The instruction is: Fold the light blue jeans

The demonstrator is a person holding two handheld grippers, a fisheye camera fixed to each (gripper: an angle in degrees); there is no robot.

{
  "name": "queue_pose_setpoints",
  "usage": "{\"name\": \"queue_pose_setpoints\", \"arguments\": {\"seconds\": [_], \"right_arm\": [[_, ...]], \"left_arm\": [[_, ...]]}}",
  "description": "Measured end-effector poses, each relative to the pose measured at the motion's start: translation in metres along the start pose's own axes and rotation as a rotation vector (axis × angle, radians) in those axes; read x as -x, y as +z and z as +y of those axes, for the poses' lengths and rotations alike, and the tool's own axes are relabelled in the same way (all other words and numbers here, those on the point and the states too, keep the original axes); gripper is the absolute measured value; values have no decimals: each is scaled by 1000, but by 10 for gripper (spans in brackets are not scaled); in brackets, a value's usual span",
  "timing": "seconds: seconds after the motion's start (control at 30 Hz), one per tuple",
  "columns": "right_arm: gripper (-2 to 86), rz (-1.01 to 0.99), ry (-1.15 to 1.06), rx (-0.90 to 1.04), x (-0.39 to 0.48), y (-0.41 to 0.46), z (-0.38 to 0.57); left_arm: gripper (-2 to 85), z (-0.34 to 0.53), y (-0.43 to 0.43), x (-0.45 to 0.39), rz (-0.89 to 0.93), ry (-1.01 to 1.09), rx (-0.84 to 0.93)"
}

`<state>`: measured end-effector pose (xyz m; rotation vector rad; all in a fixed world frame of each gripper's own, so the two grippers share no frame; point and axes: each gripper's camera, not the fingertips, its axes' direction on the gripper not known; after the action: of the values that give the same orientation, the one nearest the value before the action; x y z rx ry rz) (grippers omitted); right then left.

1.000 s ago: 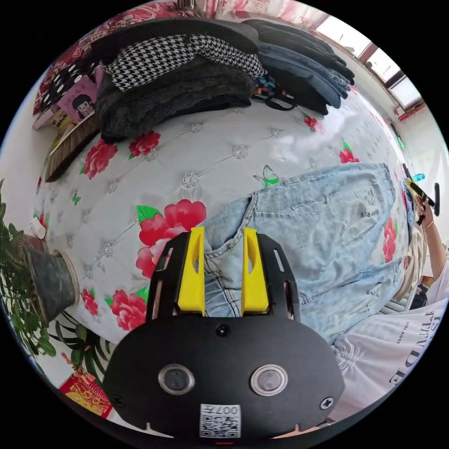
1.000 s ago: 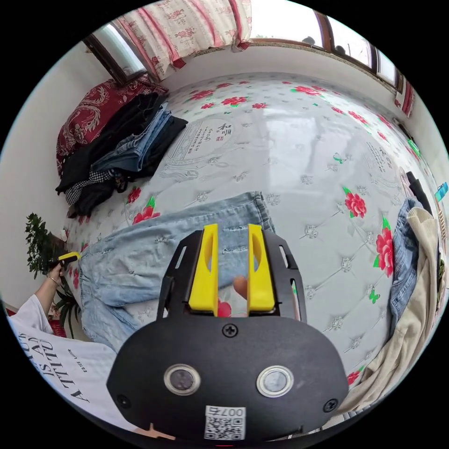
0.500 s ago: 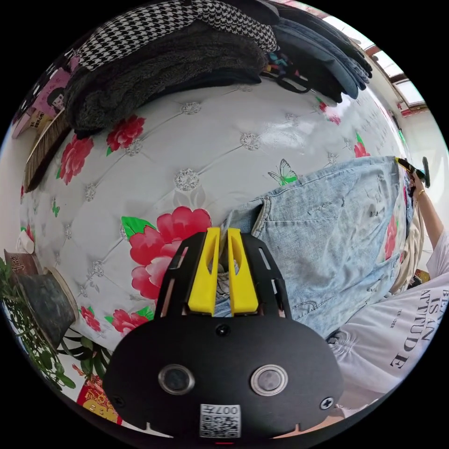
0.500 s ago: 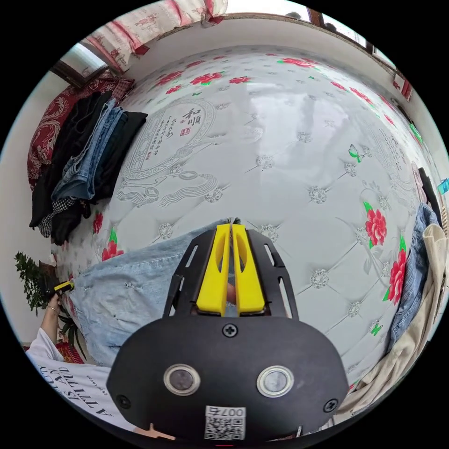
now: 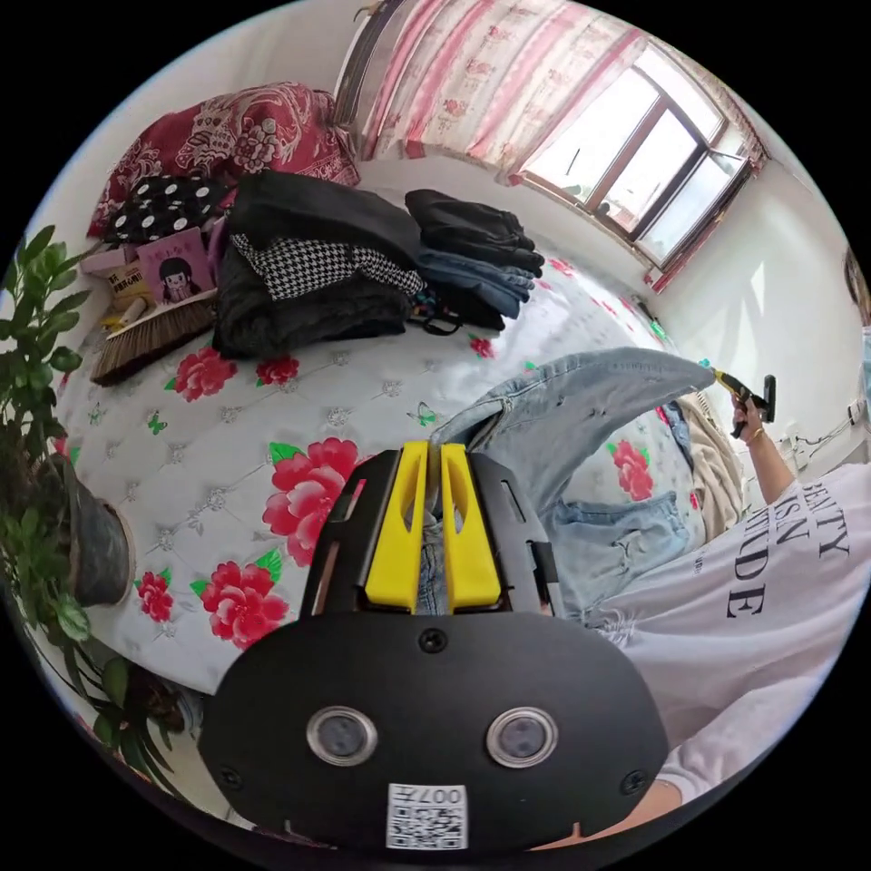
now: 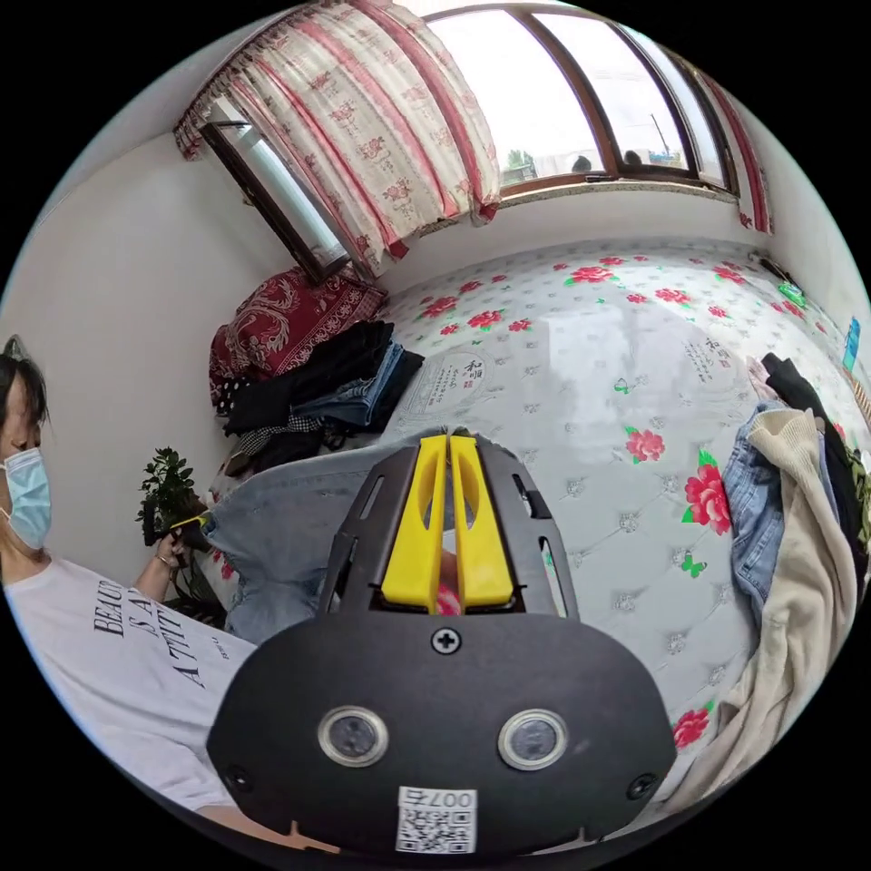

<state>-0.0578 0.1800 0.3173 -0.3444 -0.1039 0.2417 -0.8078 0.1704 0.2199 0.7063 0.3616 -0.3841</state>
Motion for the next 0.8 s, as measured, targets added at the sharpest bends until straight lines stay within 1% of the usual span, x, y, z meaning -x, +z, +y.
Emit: {"name": "queue_pose_setpoints", "arguments": {"seconds": [0.1, 0.23, 0.27, 0.33, 0.37, 0.43, 0.5, 0.57, 0.63, 0.73, 0.8], "right_arm": [[-3, -10, 78, 25, -18, -36, 64], [-3, 27, 218, 94, -47, -52, 152], [-3, 27, 245, 100, -53, -50, 162], [-3, 36, 354, 172, -78, -29, 197], [-3, 36, 380, 199, -84, -21, 203], [-3, 23, 432, 301, -98, 13, 207], [-3, 18, 396, 283, -92, 21, 190], [-3, 14, 319, 210, -77, 10, 164], [-3, -6, 193, 111, -53, -19, 137], [-3, -33, 44, 3, -32, -60, 133], [-3, -50, -32, -9, -30, -75, 148]], "left_arm": [[0, 55, -20, -7, 39, -6, -9], [-1, 131, -18, 1, 114, -112, 11], [-1, 146, -8, 4, 112, -135, 50], [-1, 160, 12, 12, 119, -186, 103], [-1, 161, 26, 18, 130, -225, 132], [-1, 150, 36, 21, 149, -222, 143], [-2, 128, 30, 19, 124, -197, 118], [-2, 101, -3, 11, 115, -138, 30], [-2, 92, -34, 4, 101, -83, -37], [-2, 107, -74, -4, 91, -12, -90], [-2, 130, -86, -7, 115, 46, -80]]}}
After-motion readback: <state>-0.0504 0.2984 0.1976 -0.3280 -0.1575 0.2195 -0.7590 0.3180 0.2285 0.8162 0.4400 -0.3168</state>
